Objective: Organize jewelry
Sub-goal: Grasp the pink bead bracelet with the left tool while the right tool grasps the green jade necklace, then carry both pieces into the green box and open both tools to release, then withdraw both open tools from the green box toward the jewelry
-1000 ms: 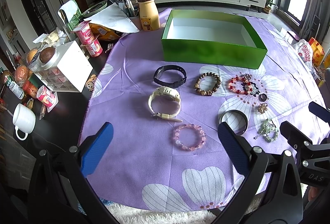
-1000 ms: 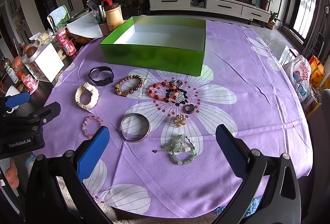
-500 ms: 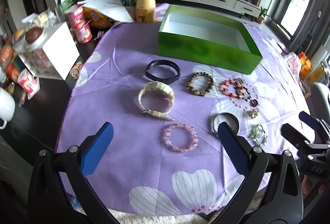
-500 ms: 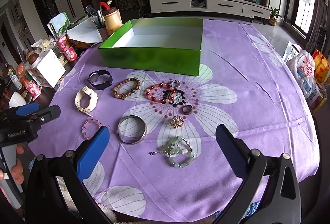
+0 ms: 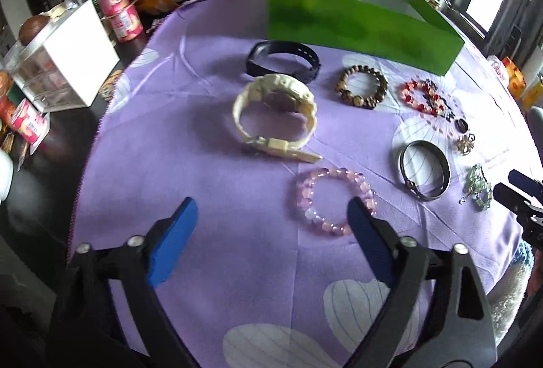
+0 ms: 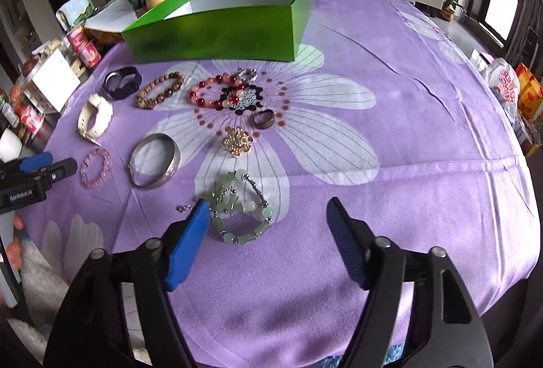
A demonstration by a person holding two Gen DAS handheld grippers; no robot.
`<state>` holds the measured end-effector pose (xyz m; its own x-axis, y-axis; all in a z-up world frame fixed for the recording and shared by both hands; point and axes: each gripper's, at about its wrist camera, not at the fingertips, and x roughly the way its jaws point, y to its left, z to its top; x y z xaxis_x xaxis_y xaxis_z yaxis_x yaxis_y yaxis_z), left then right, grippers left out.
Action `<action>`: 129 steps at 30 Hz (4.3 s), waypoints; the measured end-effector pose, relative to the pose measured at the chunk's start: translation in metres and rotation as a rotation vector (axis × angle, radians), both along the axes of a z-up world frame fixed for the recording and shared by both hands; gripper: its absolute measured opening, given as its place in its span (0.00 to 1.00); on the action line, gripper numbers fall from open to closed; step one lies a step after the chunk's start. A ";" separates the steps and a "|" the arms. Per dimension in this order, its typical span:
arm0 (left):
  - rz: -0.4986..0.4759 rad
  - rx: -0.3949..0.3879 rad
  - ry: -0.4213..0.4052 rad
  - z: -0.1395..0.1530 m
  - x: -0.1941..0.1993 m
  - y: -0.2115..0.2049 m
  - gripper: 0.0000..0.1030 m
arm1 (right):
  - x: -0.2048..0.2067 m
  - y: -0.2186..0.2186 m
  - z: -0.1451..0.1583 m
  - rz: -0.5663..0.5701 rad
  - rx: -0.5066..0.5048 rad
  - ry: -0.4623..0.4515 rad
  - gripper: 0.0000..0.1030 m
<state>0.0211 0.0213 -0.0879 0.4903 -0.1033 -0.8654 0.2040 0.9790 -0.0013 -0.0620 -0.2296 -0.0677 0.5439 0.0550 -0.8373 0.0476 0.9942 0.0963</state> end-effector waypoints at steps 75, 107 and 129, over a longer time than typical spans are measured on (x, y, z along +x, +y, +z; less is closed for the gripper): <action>-0.152 -0.137 -0.207 0.089 0.042 -0.037 0.07 | 0.065 0.021 0.099 0.172 0.087 -0.364 0.08; -0.123 -0.009 -0.180 0.061 0.223 -0.118 0.37 | 0.229 -0.016 0.059 0.048 0.115 -0.262 0.20; -0.079 -0.034 -0.237 0.091 0.115 -0.074 0.91 | 0.107 0.004 0.086 0.124 0.163 -0.283 0.45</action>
